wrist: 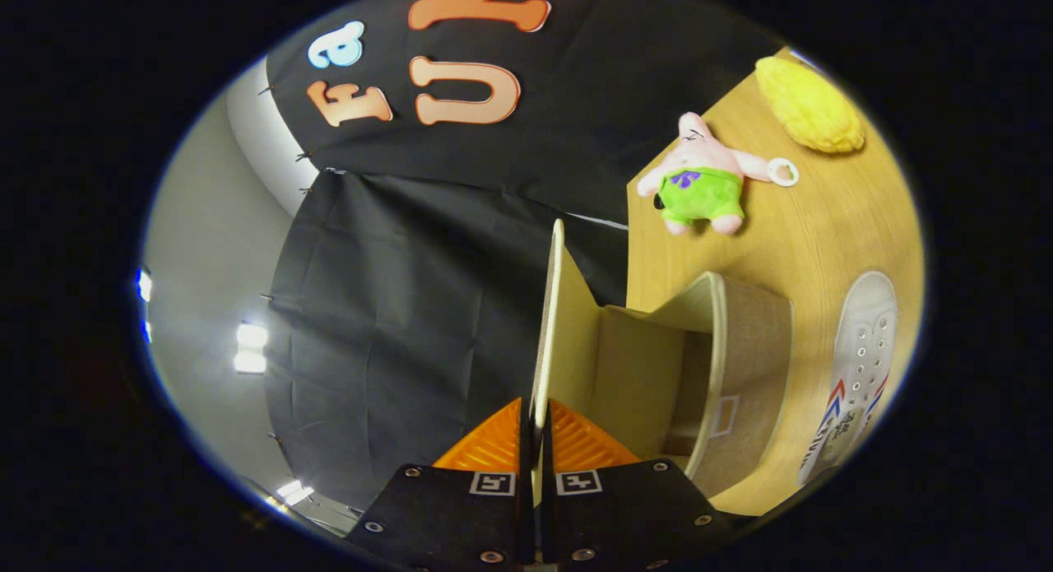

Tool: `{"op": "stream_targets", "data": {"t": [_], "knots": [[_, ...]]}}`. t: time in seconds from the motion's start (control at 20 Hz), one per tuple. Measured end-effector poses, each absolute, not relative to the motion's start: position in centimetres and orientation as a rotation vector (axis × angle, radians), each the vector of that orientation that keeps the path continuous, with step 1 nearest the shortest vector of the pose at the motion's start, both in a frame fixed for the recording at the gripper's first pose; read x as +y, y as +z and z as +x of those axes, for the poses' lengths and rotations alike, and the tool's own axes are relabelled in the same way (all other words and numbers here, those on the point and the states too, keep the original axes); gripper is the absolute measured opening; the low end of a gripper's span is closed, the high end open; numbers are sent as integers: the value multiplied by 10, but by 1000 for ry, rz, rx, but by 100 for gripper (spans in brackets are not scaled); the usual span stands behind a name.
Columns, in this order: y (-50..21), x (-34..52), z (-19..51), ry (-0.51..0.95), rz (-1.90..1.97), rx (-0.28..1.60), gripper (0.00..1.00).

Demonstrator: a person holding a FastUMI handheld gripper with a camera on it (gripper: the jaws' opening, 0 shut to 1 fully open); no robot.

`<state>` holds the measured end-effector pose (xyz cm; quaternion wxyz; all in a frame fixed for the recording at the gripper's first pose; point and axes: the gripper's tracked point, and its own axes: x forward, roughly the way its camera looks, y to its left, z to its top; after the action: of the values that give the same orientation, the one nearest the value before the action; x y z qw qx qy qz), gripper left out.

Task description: Open the storage box then place both shoes into the box .Put the left shoe in first, then the right shoe, with the right side of both shoes facing outward in a uniform manner.

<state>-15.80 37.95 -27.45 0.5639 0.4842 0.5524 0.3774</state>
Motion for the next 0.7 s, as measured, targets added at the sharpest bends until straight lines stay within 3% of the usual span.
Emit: {"op": "stream_targets", "data": {"t": [0.3, 0.7], "knots": [[-231, 447, -154, 982, 1032, 1269, 6], [-228, 549, -162, 964, 994, 1340, 7]]}}
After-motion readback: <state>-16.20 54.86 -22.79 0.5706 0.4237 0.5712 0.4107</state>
